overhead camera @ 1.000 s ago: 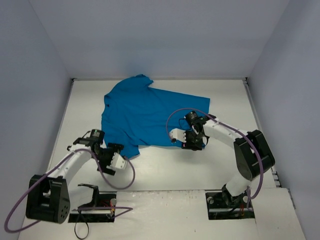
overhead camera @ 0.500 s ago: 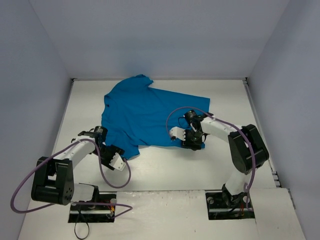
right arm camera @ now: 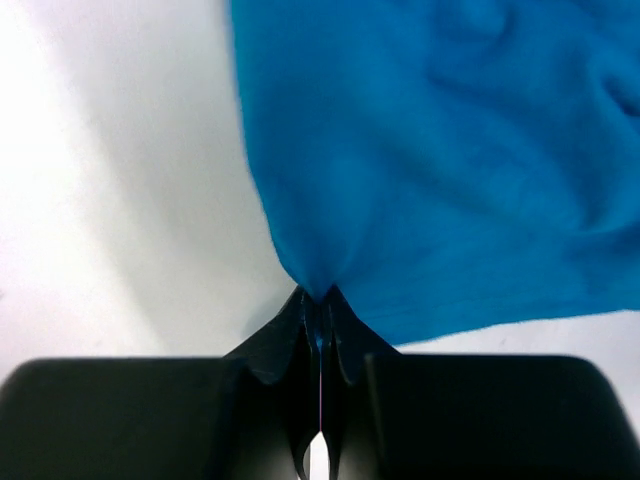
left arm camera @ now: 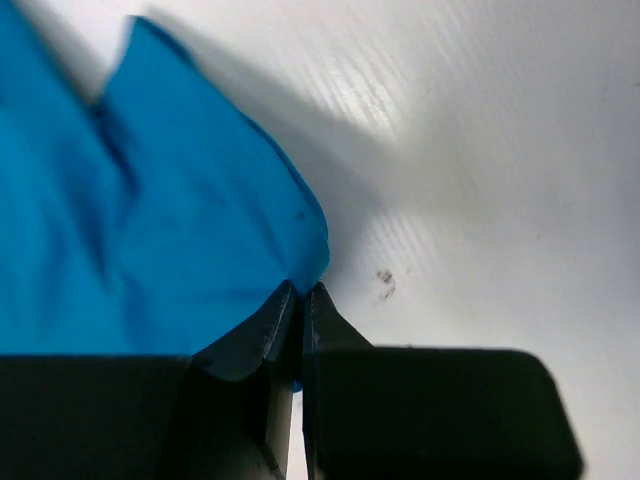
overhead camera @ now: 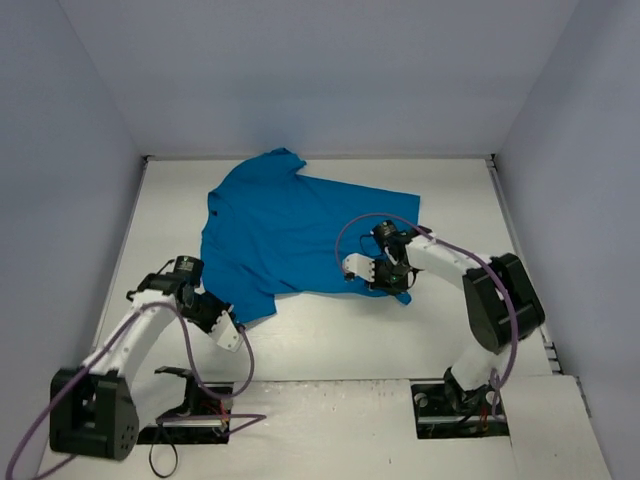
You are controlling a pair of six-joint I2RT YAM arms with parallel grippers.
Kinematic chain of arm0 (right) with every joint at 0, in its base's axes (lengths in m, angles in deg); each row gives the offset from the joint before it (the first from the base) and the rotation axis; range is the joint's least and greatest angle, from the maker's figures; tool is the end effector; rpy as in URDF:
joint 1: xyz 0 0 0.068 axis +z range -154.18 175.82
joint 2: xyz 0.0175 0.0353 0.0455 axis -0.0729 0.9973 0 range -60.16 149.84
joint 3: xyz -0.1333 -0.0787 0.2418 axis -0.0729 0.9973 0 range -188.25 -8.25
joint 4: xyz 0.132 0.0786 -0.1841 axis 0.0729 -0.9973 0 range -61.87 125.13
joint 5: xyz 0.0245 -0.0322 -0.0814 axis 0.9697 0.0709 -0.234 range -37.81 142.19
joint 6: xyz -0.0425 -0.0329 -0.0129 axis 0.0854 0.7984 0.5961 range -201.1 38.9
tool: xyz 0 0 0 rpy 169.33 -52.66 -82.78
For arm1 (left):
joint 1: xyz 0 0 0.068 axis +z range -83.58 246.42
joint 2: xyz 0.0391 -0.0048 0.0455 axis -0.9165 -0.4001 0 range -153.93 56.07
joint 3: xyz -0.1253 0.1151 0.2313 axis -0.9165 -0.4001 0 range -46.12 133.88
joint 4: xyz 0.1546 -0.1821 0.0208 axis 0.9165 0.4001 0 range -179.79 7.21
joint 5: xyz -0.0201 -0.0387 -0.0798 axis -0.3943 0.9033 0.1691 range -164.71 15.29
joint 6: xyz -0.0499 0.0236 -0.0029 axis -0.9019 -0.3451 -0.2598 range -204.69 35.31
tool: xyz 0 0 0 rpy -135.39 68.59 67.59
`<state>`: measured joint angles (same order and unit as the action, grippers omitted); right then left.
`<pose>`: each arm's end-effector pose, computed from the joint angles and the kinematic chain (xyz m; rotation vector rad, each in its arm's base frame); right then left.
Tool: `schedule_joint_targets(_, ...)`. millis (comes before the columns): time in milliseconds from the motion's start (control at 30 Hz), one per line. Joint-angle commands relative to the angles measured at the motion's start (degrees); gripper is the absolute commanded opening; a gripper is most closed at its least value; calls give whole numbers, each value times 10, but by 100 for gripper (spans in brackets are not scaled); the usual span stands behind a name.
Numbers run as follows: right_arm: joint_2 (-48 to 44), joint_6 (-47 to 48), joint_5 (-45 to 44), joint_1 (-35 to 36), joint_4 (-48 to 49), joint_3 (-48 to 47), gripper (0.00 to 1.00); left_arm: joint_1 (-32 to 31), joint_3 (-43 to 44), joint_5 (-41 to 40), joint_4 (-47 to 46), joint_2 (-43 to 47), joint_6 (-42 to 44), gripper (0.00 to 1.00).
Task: Fold and stack the t-shirts
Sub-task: Flatten out the tshirt
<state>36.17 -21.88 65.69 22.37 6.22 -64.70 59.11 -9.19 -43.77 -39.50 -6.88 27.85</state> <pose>0.2639 0.1417 0.1914 -1.8931 1.9498 0.1656 0.1404 -0.0375 0.2152 2.2628 1.2119 -0.1863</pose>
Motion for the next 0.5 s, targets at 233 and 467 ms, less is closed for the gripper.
schedule_joint_targets(233,-165,-27,54,20,-92,-37,0,2,117,143,203,100,-102,0)
schedule_joint_targets(467,37,-3,116,-85,-94,-171,0,65,350,240,145,-225,-313,0)
